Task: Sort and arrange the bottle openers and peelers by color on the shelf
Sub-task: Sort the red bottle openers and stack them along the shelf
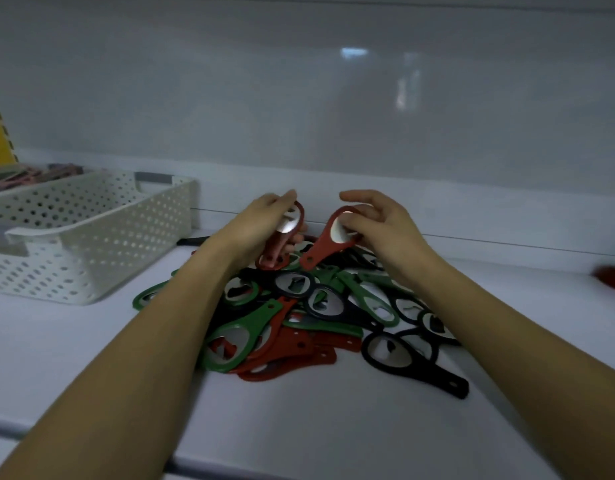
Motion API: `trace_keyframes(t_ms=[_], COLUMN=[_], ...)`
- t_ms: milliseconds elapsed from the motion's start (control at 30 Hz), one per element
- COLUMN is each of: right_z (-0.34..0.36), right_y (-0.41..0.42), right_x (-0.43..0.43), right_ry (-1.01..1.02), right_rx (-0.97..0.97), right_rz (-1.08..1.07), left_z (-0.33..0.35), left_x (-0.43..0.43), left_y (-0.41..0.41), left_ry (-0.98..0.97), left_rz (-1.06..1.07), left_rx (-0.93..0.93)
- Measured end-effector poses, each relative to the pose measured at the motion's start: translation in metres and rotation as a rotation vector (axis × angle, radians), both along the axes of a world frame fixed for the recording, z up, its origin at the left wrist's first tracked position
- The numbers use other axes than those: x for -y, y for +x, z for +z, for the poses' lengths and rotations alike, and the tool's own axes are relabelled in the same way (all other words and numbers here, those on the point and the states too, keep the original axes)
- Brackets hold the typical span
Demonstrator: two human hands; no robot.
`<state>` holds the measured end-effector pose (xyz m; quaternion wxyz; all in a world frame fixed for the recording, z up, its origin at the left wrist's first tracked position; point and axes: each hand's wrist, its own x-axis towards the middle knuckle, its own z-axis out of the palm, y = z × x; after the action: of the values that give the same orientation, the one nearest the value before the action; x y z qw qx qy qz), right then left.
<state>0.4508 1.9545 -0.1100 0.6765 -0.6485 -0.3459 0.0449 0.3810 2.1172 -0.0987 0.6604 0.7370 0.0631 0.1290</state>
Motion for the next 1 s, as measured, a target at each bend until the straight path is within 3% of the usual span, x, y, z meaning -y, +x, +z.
trace_keyframes(t_ms=[100, 200, 267, 400, 433, 500, 567, 600, 767, 867, 1000], right_z=[0.002, -0.001, -0.004, -0.007, -0.009, -0.018, -0.030, -0.032, -0.027, -0.020, 0.000], right_y=[-0.006, -0.009, -0.015, -0.022, -0.021, -0.016, -0.013, -0.014, -0.007, -0.002, 0.004], right_x=[-0.015, -0.035, -0.048, -0.061, -0.063, -0.066, -0.069, -0.069, -0.059, -0.048, -0.025], right_ry=[-0.070, -0.157, -0.099, 0.071, 0.003, -0.343, -0.674, -0.727, -0.463, -0.299, -0.132], right_rx=[0.165, 0.386, 0.304, -0.040, -0.035, 0.172, 0.329, 0.323, 0.065, 0.073, -0.004], right_rz=[-0.003, -0.186, -0.254, -0.129, -0.160, -0.296, -0.351, -0.337, -0.254, -0.254, 0.065], left_z=[0.004, 0.002, 0.003, 0.003, 0.002, -0.001, -0.004, -0.005, -0.005, -0.006, -0.004], left_x=[0.007, 0.003, -0.001, -0.009, -0.015, -0.026, -0.033, -0.034, -0.035, -0.038, -0.038], left_y=[-0.004, -0.001, -0.002, -0.001, 0.002, 0.005, 0.007, 0.007, 0.005, 0.009, 0.009], left_ry=[-0.077, -0.088, -0.151, -0.245, -0.264, -0.279, -0.266, -0.253, -0.171, -0.112, -0.157], left_rz=[-0.303, -0.262, -0.189, -0.044, 0.039, 0.195, 0.261, 0.267, 0.242, 0.269, 0.231], left_rx=[-0.071, 0.010, 0.059, 0.096, 0.116, 0.159, 0.180, 0.177, 0.073, 0.014, -0.025])
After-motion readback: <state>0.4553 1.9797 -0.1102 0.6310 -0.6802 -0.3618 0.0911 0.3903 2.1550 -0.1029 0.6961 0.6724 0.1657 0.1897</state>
